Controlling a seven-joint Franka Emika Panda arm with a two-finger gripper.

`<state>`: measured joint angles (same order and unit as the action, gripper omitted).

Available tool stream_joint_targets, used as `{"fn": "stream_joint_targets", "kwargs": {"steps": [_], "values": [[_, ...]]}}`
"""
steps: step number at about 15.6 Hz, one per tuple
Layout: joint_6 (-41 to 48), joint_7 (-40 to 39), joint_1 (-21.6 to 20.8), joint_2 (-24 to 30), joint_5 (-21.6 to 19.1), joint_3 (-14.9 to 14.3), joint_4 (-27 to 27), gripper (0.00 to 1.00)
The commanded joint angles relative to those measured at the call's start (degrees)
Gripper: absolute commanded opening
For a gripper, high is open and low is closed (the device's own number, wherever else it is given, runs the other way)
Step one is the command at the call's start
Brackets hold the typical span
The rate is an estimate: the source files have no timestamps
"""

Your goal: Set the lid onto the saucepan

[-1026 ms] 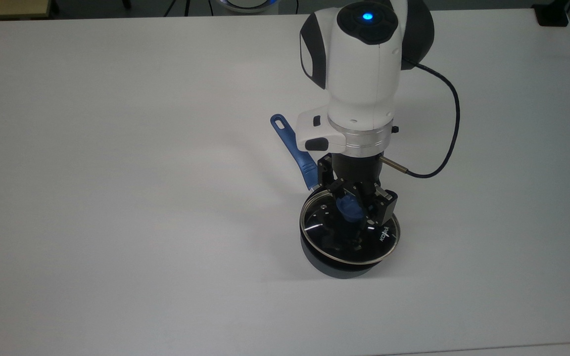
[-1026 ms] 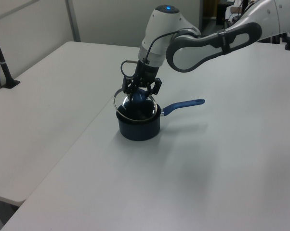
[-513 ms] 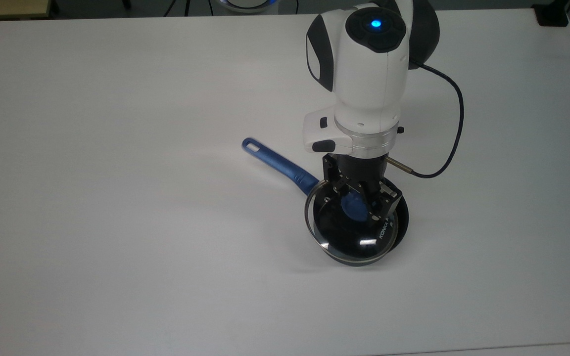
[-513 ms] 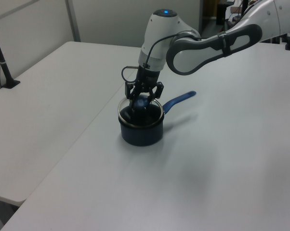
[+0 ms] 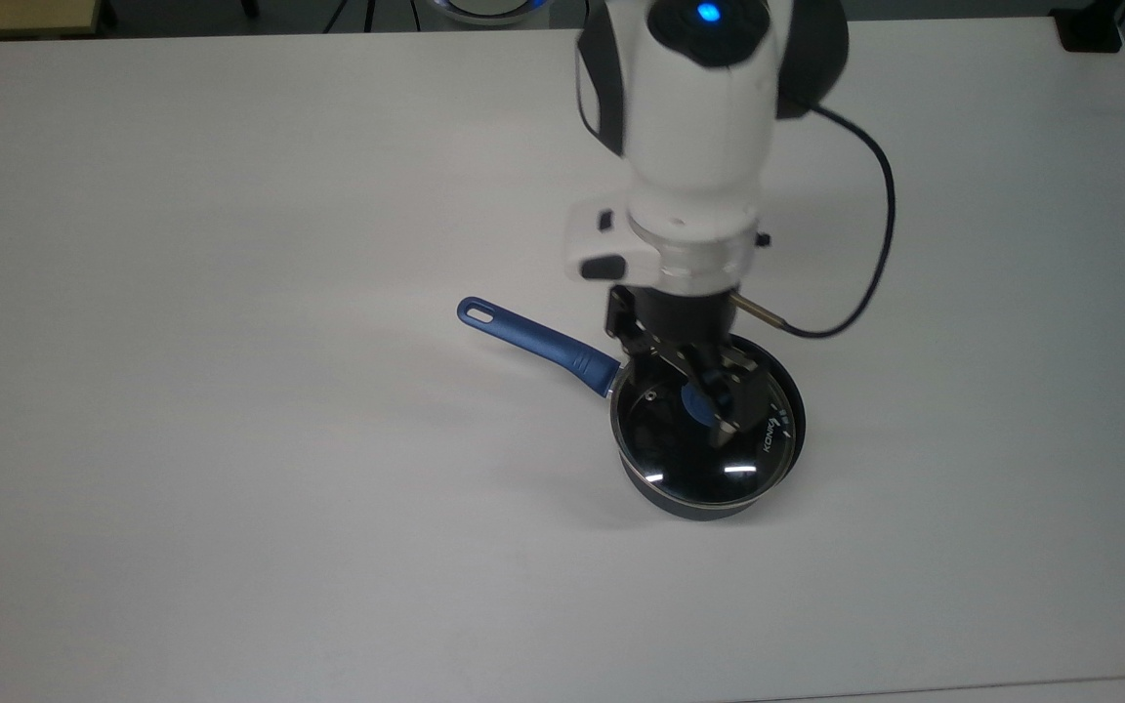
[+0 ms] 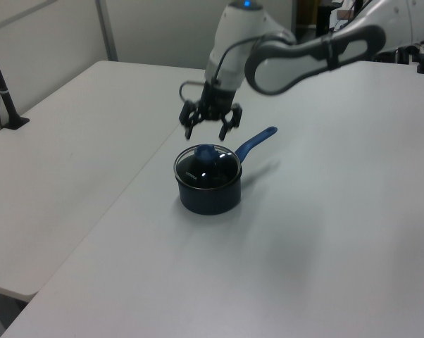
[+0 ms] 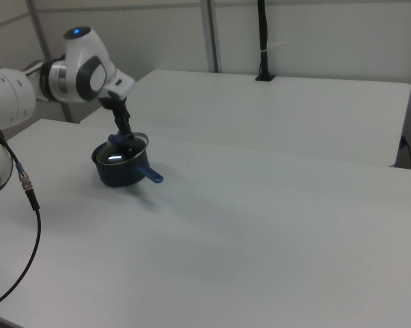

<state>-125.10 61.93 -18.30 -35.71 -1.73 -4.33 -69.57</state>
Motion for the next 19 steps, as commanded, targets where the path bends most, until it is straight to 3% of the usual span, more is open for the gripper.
{"fn": "stream_joint_targets", "kwargs": {"steps": [1,5,9,12,14,19], "values": [[8.3,-0.1,4.0,11.2,-0.8,0.5,-6.6,1.0],[14.2,-12.2,8.4,25.3,0.1,2.6,-17.1,1.0],[28.3,-25.3,14.5,34.7,0.0,2.6,-20.8,1.0],[31.0,-31.2,17.6,41.6,0.0,2.0,-26.0,1.0],[32.7,-34.8,18.4,43.5,0.0,1.2,-27.7,1.0],[31.1,-54.6,20.7,43.1,1.9,0.9,-27.7,1.0]]}}
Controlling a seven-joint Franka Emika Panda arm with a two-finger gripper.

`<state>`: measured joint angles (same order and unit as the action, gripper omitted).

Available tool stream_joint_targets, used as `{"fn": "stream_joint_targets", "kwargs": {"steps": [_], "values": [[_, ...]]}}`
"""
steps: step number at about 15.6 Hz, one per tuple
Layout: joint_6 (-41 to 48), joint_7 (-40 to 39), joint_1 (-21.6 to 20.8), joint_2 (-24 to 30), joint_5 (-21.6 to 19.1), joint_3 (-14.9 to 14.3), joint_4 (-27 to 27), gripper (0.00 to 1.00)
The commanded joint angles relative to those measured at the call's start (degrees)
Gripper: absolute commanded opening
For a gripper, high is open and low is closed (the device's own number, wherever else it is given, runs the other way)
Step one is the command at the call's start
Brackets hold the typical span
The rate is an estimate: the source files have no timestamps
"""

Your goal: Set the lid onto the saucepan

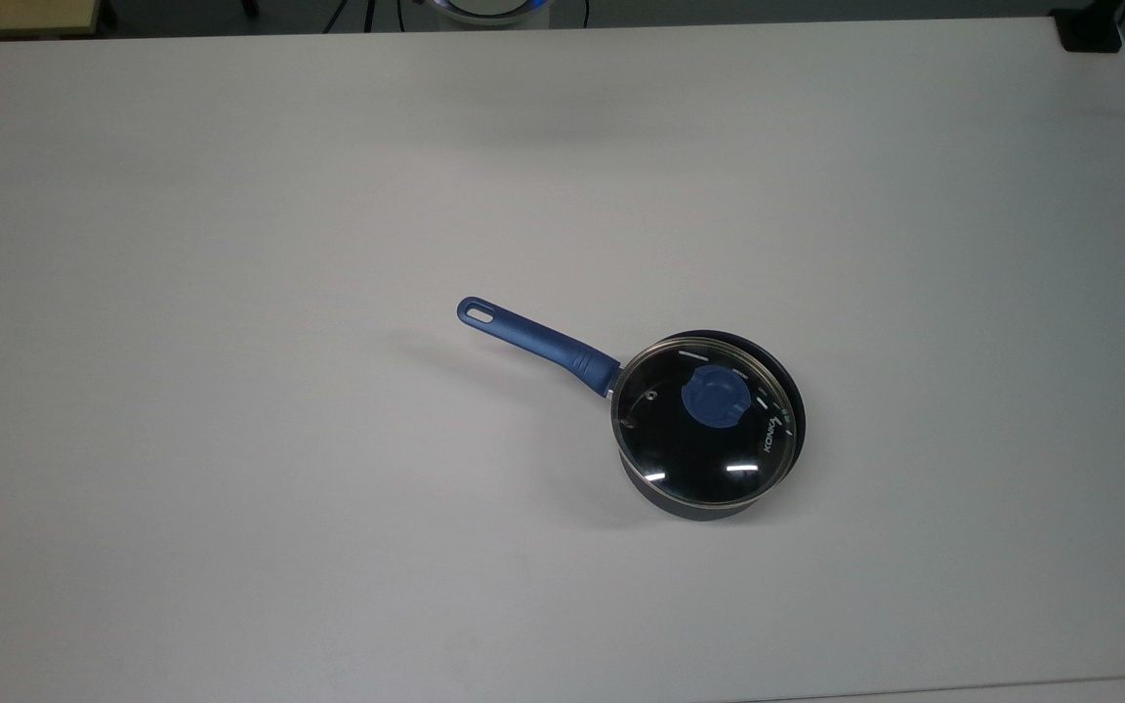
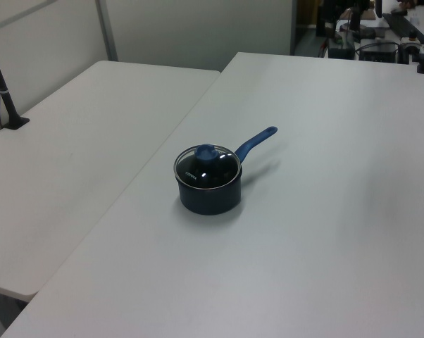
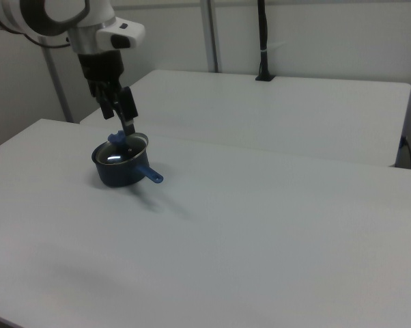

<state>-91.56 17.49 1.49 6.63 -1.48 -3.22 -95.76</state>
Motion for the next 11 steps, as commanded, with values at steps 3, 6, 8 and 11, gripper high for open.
{"fn": "stream_joint_targets", "kwargs": {"steps": [3,6,8,11], "values": [[-6.0,-19.0,1.4,-0.4,1.9,-0.6,-1.4,1.0],[-6.5,-23.6,1.2,-0.3,1.6,-2.2,-1.4,1.0],[-6.9,-23.3,1.2,-0.4,1.4,-2.3,-1.4,1.0],[-6.4,-22.8,1.2,-0.1,1.4,-2.3,-1.3,1.0]]}}
